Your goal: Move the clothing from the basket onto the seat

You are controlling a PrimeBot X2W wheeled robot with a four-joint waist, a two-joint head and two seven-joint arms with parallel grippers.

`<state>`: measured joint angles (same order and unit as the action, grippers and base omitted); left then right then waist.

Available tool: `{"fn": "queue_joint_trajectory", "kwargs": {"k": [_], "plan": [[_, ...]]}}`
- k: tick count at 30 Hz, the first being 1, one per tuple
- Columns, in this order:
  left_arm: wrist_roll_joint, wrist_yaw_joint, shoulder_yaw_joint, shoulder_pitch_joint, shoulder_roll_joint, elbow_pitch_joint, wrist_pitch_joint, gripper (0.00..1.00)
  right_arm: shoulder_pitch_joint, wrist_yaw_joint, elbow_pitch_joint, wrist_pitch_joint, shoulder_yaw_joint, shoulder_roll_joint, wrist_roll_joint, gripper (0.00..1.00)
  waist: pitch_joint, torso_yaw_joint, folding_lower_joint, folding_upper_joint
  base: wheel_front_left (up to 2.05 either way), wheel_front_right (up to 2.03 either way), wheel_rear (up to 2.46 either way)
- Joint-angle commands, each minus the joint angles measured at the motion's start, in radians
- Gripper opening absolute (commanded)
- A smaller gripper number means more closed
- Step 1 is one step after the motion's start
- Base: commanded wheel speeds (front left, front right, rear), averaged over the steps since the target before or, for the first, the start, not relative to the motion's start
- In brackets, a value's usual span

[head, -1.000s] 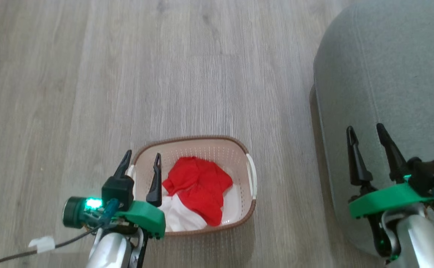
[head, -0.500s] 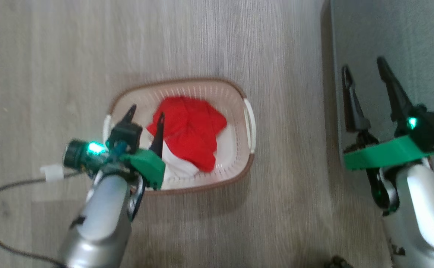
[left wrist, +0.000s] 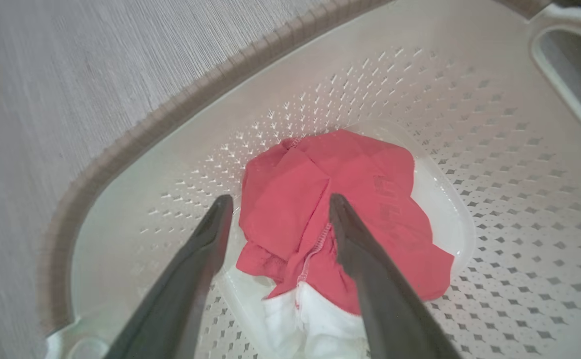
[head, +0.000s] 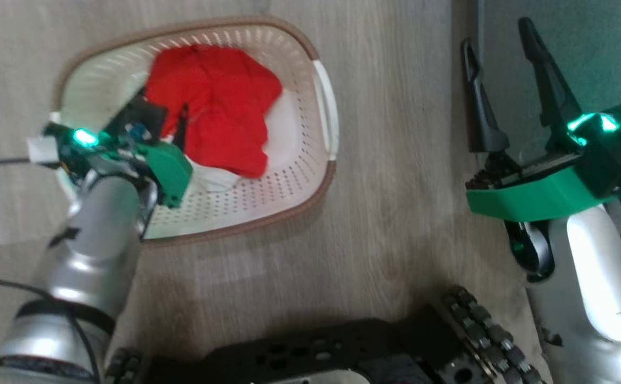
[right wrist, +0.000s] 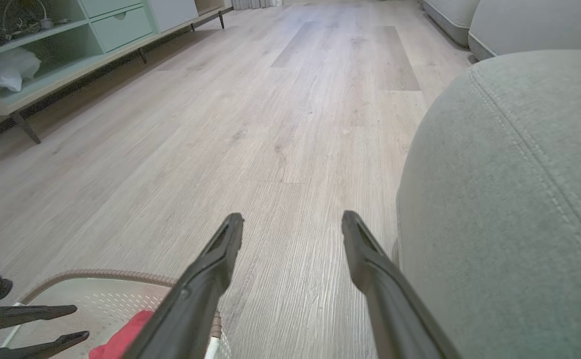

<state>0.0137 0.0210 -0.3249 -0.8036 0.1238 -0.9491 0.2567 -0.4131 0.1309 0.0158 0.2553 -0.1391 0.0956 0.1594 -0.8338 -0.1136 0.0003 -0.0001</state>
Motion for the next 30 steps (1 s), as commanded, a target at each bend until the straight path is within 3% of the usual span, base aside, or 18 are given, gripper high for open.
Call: {"fn": "queue_joint_trajectory", "kwargs": {"k": [1, 4, 8, 13, 24, 30], "plan": [[0.008, 0.005, 0.02, -0.013, 0.044, -0.009, 0.005, 1.0, 0.009, 0.0, 0.045, 0.006, -0.028, -0.017, -0.001, 1.0, -0.081, -0.067, -0.0003, 0.0001, 0.0, 0.0, 0.0], [0.024, 0.014, 0.008, -0.062, 0.071, -0.072, 0.005, 1.0, 0.009, 0.0, 0.061, 0.006, -0.044, -0.029, 0.002, 1.0, -0.113, -0.094, -0.0003, 0.0001, 0.0, 0.0, 0.0], [0.034, 0.076, 0.016, -0.135, 0.109, -0.193, 0.005, 1.0, 0.001, 0.0, 0.073, 0.006, -0.067, -0.039, 0.012, 1.0, -0.147, -0.135, -0.0003, 0.0001, 0.0, 0.0, 0.0], [0.041, 0.083, 0.006, -0.195, 0.131, -0.28, -0.004, 1.0, -0.003, 0.0, 0.078, 0.006, -0.074, -0.044, 0.026, 1.0, -0.168, -0.167, -0.0003, 0.0001, 0.0, 0.0, 0.0], [0.063, 0.04, -0.047, -0.249, 0.154, -0.335, -0.129, 1.0, 0.025, 0.0, 0.108, 0.006, -0.077, -0.045, 0.08, 1.0, -0.197, -0.199, -0.0003, 0.0001, 0.0, 0.0, 0.0], [0.102, -0.008, -0.111, -0.265, 0.155, -0.34, -0.216, 1.0, 0.033, 0.0, 0.118, 0.006, -0.087, -0.045, 0.089, 1.0, -0.214, -0.207, -0.0003, 0.0001, 0.0, 0.0, 0.0]]}}
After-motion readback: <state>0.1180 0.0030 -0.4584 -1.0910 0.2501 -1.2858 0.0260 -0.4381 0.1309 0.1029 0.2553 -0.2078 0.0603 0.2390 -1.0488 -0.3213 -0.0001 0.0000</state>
